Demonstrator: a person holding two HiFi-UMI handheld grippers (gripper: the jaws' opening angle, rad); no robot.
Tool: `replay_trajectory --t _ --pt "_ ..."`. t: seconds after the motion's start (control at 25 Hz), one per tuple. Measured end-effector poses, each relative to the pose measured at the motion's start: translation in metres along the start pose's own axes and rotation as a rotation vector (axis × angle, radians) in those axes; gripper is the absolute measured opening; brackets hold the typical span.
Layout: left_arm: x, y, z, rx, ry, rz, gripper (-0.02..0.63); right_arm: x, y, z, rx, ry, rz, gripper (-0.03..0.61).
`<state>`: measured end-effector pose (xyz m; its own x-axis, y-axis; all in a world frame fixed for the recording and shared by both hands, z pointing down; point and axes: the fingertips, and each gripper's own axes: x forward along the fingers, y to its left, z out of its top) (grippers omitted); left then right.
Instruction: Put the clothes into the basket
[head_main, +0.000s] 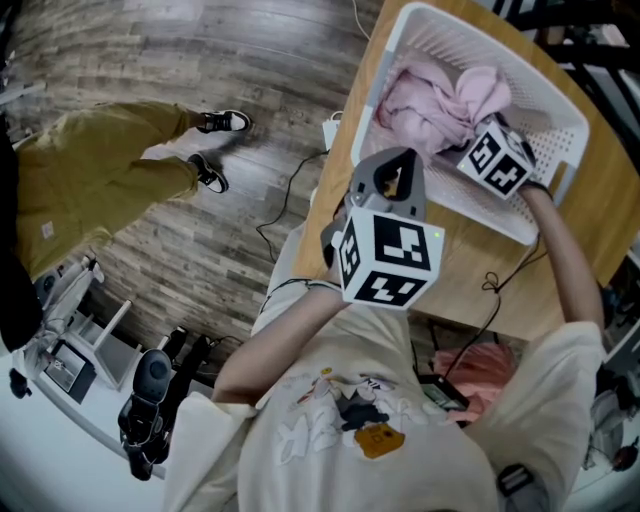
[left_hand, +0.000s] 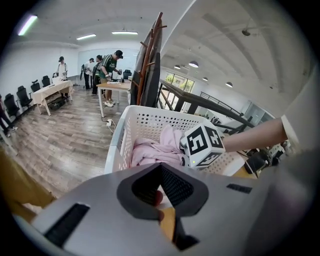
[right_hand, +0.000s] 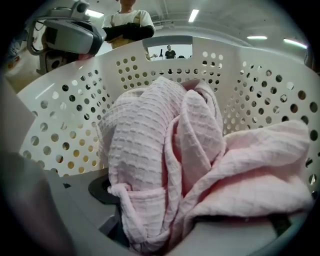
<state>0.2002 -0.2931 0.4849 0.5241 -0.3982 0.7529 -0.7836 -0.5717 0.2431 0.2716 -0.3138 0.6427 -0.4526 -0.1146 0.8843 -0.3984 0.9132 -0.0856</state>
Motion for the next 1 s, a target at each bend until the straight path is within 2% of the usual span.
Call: replay_trajectory --t 0.28,0.52,0.68,0.88,1.0 --pt "-0.002 0.002 0.003 -0.045 -0.005 -0.011 0.0 0.018 0.0 -0.003 0.01 0.031 0.018 0.408" --pt "-0.002 0.004 0.004 -0.068 -0.02 -0.016 0.0 0.03 0.0 -0.005 -0.015 0.029 -0.021 0.423" --pt "-0.001 0.007 0.003 -0.07 -0.027 -0.002 0.0 0.036 0.0 -0.004 -0.026 0.013 -0.058 0.456" --pt "0.002 0.007 0.001 -0.061 -0.024 0.012 0.0 0.03 -0.001 -0.003 0.021 -0.001 -0.026 0.485" --pt "0.005 0.007 0.003 -0.081 -0.027 0.004 0.0 0.014 -0.006 -0.007 0.052 -0.004 -0.044 0.497"
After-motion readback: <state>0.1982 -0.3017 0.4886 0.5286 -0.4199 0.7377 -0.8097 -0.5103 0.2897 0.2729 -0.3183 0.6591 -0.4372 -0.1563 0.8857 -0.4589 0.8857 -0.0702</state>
